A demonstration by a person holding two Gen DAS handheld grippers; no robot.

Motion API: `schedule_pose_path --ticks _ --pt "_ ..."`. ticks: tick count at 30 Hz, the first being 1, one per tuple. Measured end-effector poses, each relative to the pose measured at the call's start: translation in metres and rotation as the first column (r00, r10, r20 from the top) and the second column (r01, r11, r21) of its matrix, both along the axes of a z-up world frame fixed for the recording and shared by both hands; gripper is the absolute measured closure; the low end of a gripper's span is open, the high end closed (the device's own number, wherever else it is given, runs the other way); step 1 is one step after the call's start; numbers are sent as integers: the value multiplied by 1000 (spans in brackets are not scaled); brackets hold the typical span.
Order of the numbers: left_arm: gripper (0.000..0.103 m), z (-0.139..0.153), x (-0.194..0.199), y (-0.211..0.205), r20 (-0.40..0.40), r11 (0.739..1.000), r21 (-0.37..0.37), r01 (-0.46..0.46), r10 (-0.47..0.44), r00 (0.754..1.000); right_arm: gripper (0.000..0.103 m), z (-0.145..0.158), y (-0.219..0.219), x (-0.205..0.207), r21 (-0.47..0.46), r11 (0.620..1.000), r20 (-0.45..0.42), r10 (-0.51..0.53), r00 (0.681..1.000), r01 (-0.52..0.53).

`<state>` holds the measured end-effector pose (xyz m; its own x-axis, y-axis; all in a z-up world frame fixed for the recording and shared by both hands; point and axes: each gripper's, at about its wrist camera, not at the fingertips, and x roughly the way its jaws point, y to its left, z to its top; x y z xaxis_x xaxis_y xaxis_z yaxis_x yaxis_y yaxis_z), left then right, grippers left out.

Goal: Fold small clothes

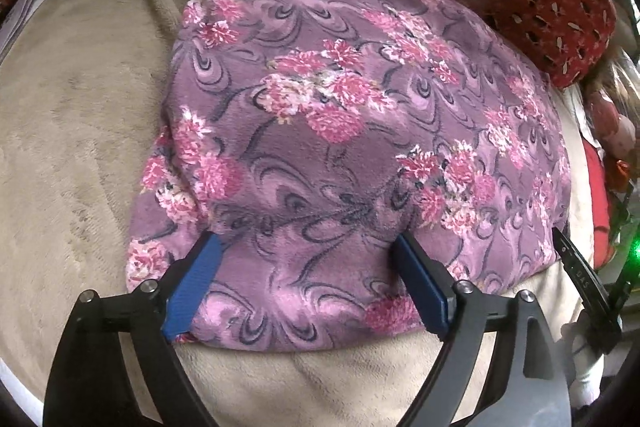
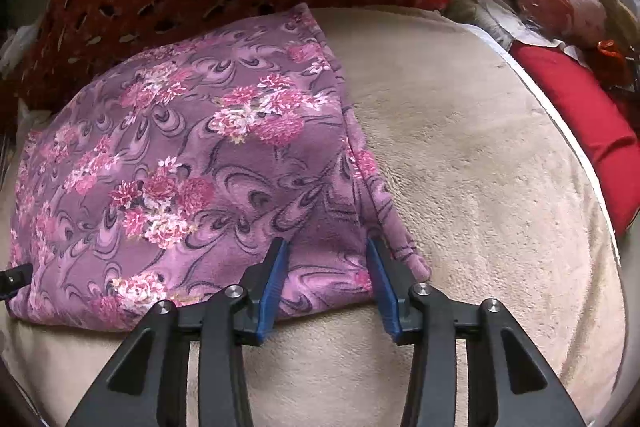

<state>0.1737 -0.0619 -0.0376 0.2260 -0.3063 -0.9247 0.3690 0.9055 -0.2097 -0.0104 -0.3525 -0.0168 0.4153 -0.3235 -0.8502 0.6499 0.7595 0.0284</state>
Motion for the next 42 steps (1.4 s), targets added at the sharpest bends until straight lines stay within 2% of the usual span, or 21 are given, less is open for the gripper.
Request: schedule_pose_path --ticks 2,7,9,13,16,18,22,25,27,28,30,31,33,35,36,37,39,41,42 --pt "13 0 -1 1 6 1000 1 1 -1 1000 56 0 1 -5 14 1000 28 2 1000 -2" --pt "10 -1 -6 -3 28 1000 9 5 -5 1000 32 -2 0 -8 43 998 110 47 993 -52" --pt "10 1 -9 -5 37 1000 17 20 -20 999 27 -2 3 -6 41 996 108 72 992 -76" --pt "10 15 -9 -1 50 998 -32 52 -50 998 27 14 -7 1 82 991 78 95 992 -101" --pt "10 34 7 -2 86 998 -60 36 -30 996 27 40 -38 -1 80 996 214 15 977 -33" --pt "10 43 25 -5 87 997 -83 4 4 996 27 48 -64 4 127 992 269 -49 962 15" --pt "10 49 66 -19 47 993 -97 -73 78 996 27 44 -108 45 210 976 260 -107 960 52" --pt "10 48 85 -30 54 990 -94 -106 111 992 33 43 -116 72 211 977 287 -82 954 21" --pt "10 35 94 -36 30 988 -74 -132 135 990 33 39 -119 87 200 980 333 -79 940 11" --pt "10 20 99 -38 0 987 -42 -152 152 988 34 31 -121 94 196 981 325 -82 942 18" --pt "7 6 101 -44 9 988 8 -154 154 988 33 7 -125 109 174 983 203 -84 975 49" --pt "5 8 97 -50 56 990 38 -139 137 989 31 -10 -126 117 162 986 130 -54 990 33" --pt "5 12 93 -57 80 992 69 -109 104 991 32 -1 -120 117 89 996 154 -21 988 8" --pt "6 17 88 -54 55 994 56 -92 89 995 36 8 -112 115 49 998 138 24 990 -31" --pt "7 21 84 -49 46 995 30 -90 89 995 40 14 -106 110 23 999 150 46 988 -50" --pt "7 27 79 -41 48 996 -3 -94 94 994 39 22 -98 101 -5 997 182 76 980 -76" --pt "7 33 66 -26 49 993 -50 -107 110 993 37 32 -87 83 -3 992 256 122 959 -126" --pt "7 23 58 -13 12 990 -37 -136 136 991 37 27 -75 68 18 986 294 156 943 -168" --pt "7 17 57 -9 -2 991 -10 -136 136 991 37 19 -72 68 27 983 272 167 948 -181"
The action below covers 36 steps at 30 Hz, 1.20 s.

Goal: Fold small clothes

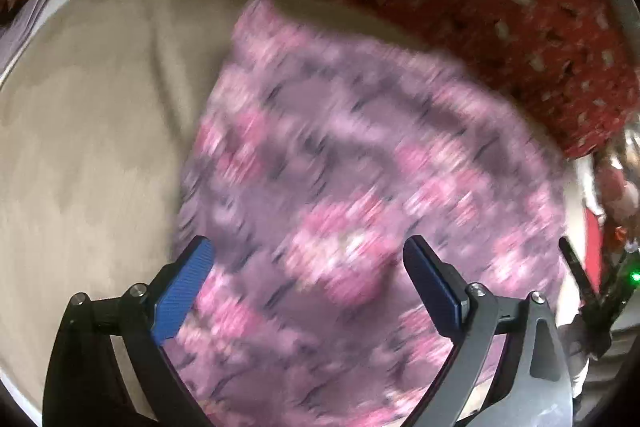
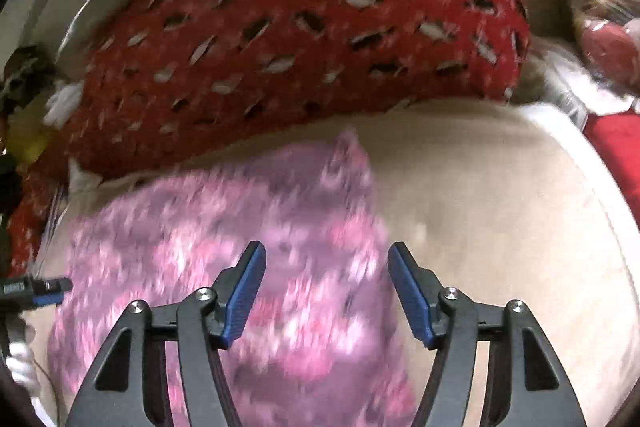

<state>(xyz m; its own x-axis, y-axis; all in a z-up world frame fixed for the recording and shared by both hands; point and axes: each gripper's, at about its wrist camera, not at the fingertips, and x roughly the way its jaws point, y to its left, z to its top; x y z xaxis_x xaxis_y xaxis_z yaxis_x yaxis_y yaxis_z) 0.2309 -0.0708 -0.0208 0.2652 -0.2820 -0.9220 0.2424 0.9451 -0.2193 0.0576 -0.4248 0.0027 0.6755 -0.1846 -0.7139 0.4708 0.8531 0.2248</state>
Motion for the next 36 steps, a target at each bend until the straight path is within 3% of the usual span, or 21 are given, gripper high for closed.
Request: schedule_pose_path --ticks 2,5,8,11,14,16,19,23,26,30,33,36 --pt "10 -1 -6 6 -17 1000 9 13 -13 1000 36 -28 8 3 16 1000 -109 24 994 -22" --pt "11 23 -7 30 -4 997 -75 -15 15 1000 36 -16 9 -5 43 999 -63 -29 998 32" --pt "11 42 6 66 6 983 -154 -98 100 995 33 0 19 -11 81 997 44 9 999 -12" --pt "11 32 26 97 -91 958 -216 -187 171 981 33 5 27 1 89 993 73 69 995 -75" --pt "11 9 29 106 -179 953 -202 -224 189 965 33 -4 37 19 98 989 68 109 992 -115" --pt "12 -5 30 102 -211 964 -177 -201 162 964 33 -8 43 25 122 984 73 119 990 -127" --pt "9 -7 23 88 -158 984 -136 -113 91 983 32 -21 47 36 145 978 81 138 987 -149" --pt "9 -7 8 62 -214 977 -209 49 -95 972 29 -25 56 26 30 986 110 162 981 -166" --pt "9 2 -1 55 -181 962 -248 111 -159 971 27 -24 56 23 25 985 115 164 980 -168" --pt "15 -1 8 68 -206 913 -405 50 -144 968 27 -25 55 20 24 985 131 164 978 -169" --pt "15 -18 21 72 -256 922 -388 -17 -89 963 26 -25 57 21 17 985 132 166 977 -170" --pt "15 -13 17 67 -230 924 -383 -11 -84 970 26 -25 58 22 14 985 132 169 977 -173"
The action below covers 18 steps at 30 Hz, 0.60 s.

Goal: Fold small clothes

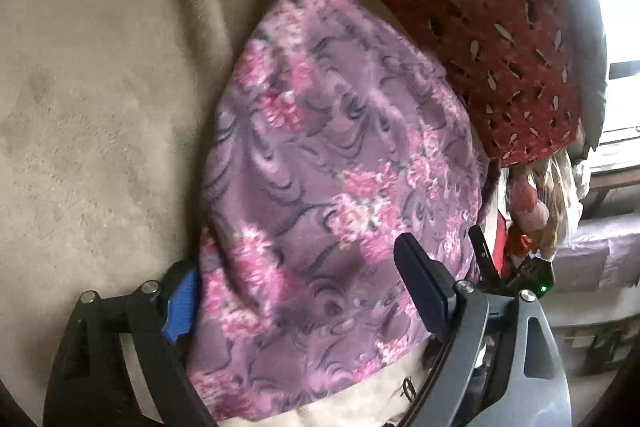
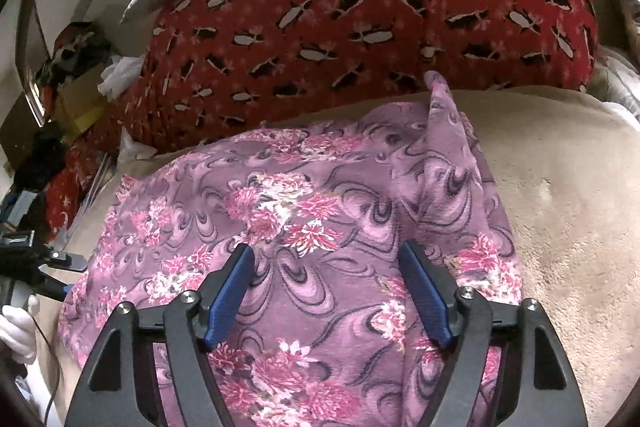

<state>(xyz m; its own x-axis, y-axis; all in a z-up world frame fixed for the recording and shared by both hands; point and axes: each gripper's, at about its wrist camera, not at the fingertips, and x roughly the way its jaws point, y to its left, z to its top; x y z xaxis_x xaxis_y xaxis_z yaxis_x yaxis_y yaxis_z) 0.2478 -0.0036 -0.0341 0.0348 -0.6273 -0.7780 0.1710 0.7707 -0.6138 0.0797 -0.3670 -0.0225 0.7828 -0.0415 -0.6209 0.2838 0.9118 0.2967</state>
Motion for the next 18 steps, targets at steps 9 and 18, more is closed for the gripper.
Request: schedule_pose_path --ticks 9,18 --pt "83 27 -20 -25 74 999 51 17 -21 997 20 0 5 4 -29 1000 -23 11 1000 -12" --pt "83 77 -41 -65 132 1000 -9 12 -11 991 15 5 42 33 -300 953 -237 -27 971 -47"
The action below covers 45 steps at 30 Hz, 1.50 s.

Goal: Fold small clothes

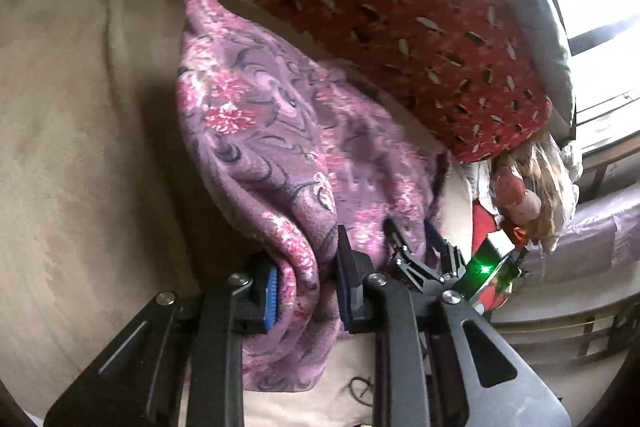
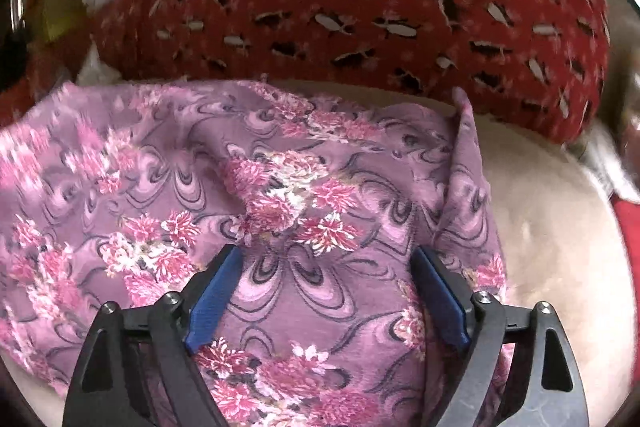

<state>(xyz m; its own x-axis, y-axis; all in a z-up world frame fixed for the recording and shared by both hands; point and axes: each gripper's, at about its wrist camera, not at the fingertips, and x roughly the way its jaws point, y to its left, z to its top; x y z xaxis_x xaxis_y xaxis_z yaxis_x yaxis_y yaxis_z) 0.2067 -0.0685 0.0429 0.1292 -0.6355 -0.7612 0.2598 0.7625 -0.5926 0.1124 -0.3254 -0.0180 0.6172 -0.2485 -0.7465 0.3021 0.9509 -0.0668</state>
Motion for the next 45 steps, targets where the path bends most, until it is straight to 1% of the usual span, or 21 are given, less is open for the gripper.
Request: schedule_pose_path --ticks 1,3,6,10,12,13,14,15,16,20,22,25,29,32,34,36,38,40,41,43,45 --pt "84 3 -3 -5 3 1000 -5 5 -5 1000 17 4 -3 -1 22 1000 -9 -4 1000 4" --pt "84 7 -6 -4 14 1000 -6 14 -14 1000 17 9 -9 -11 68 998 10 -9 1000 9" --pt "84 14 -15 -21 36 999 4 37 -38 999 17 16 -19 -32 60 998 40 -19 999 17" --pt "84 19 -25 -41 53 998 11 57 -58 997 15 16 -36 -58 40 998 45 -50 998 48" --pt "85 21 -28 -52 47 998 10 65 -66 997 14 7 -49 -68 76 994 21 -79 997 77" --pt "85 23 -31 -57 46 998 11 67 -68 997 10 0 -56 -71 110 990 12 -88 996 87" --pt "85 25 -33 -64 46 997 11 74 -74 996 8 -9 -65 -75 172 980 10 -102 995 99" --pt "85 26 -35 -68 46 997 11 78 -78 996 7 -15 -72 -83 237 965 45 -123 991 109" --pt "86 29 -37 -76 47 996 11 86 -86 995 7 -15 -75 -88 258 961 80 -128 989 103" --pt "90 33 -42 -106 38 992 1 123 -123 992 7 -16 -74 -93 260 961 105 -125 987 94" --pt "91 32 -47 -127 48 989 16 150 -150 987 7 -16 -76 -95 269 959 117 -125 985 90" --pt "91 20 -47 -156 31 984 44 171 -173 984 7 -17 -79 -104 318 945 157 -132 979 76" --pt "91 -8 -43 -189 -22 978 80 192 -191 981 7 -16 -89 -108 380 923 204 -145 968 58" --pt "91 -33 -42 -209 -75 970 111 215 -207 975 7 -16 -88 -109 382 922 207 -146 967 57" --pt "88 -45 -42 -213 -114 967 113 228 -215 970 7 -15 -87 -109 378 924 206 -145 968 58" --pt "83 -50 -43 -210 -137 972 79 223 -211 968 7 -16 -88 -108 379 924 207 -144 968 57" --pt "70 -46 -45 -202 -141 973 52 225 -216 966 7 -17 -89 -109 384 922 210 -144 967 54" --pt "60 -38 -48 -188 -143 975 18 220 -216 966 7 -17 -89 -109 387 921 212 -145 966 53" --pt "57 -34 -49 -180 -136 978 6 210 -208 969 7 -17 -89 -109 387 920 211 -145 967 53" --pt "57 -25 -46 -162 -112 983 -3 182 -181 977 7 -18 -90 -108 391 919 208 -143 968 52" --pt "57 -18 -39 -137 -71 991 24 132 -130 989 7 -17 -94 -110 425 904 202 -137 970 40"
